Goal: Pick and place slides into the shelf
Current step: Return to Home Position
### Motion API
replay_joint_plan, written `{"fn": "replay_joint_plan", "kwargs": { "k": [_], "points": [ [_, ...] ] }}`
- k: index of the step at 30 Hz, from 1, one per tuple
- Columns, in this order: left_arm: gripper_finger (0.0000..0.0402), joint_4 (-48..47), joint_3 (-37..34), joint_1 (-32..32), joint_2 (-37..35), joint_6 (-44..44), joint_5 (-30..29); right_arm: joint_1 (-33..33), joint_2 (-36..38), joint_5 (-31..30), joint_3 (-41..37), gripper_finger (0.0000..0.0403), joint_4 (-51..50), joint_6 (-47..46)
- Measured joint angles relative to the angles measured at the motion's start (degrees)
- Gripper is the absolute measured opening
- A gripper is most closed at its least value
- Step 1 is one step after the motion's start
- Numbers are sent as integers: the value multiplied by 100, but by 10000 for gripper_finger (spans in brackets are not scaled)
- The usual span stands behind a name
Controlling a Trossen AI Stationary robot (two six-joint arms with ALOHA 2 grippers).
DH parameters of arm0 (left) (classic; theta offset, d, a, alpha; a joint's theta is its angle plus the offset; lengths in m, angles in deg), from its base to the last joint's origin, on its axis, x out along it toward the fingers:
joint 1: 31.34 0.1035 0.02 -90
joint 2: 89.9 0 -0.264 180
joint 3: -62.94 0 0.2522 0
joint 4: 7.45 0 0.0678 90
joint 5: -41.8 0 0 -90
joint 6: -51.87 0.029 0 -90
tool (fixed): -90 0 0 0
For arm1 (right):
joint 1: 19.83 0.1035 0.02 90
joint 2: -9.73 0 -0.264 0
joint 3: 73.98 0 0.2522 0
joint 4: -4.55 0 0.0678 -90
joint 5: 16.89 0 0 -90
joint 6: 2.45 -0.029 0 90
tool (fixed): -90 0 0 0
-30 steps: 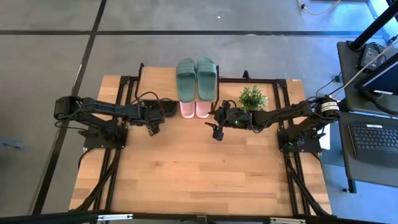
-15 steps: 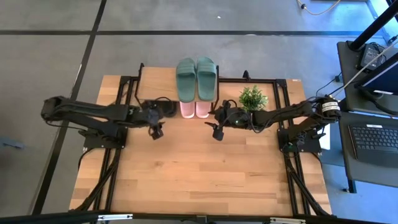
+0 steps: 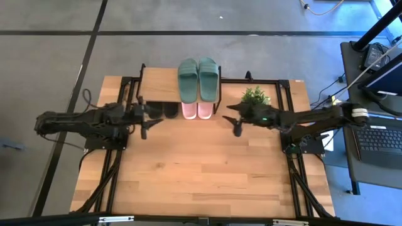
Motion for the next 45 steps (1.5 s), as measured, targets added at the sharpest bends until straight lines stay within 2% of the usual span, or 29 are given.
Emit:
{"fn": "replay_joint_plan", "kwargs": {
  "k": [4, 16, 19, 25, 35, 41, 45],
  "points": [
    [182, 56, -222, 213, -803, 27, 301, -68, 1091, 0, -851, 242, 756, 11],
    [182, 27, -788, 289, -2554, 210, 392, -109, 3789, 7, -1973, 242, 33, -47],
    [182, -23, -924, 289, -2534, 152, 376, -109, 4344, 20, -2198, 242, -223, -226],
    [182, 580, -1406, 289, -2530, -7, 241, -53, 5083, 42, -2435, 242, -980, -493],
    [182, 888, -1760, 289, -2531, -176, 420, 371, 5950, 45, -2435, 242, -1841, -116],
    [182, 1506, -2159, 289, -2534, -244, 435, 632, 6487, 29, -2435, 242, -2082, 225],
    [182, 1544, -2159, 285, -2535, -249, 558, 723, 6686, 25, -2434, 242, -2452, 297]
  ]
}}
